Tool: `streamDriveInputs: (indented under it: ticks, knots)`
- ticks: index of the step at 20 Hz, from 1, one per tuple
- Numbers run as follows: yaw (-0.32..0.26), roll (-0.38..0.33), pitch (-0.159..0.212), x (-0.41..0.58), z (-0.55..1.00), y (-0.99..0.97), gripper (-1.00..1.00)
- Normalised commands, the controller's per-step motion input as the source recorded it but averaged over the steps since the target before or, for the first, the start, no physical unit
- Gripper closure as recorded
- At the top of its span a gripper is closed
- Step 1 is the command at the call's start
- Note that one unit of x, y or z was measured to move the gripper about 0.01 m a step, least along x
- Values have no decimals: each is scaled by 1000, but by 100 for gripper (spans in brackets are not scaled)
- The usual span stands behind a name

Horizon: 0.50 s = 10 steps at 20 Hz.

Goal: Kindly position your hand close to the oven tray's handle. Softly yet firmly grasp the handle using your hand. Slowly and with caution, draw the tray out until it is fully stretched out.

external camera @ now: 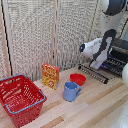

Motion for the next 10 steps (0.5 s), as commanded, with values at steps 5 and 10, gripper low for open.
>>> streamDriveInputs:
  ticks: [5, 10]
  knots:
    - [12, 0, -53, -175, 209, -241, 100]
    - [5, -8, -62, -219, 169, -147, 100]
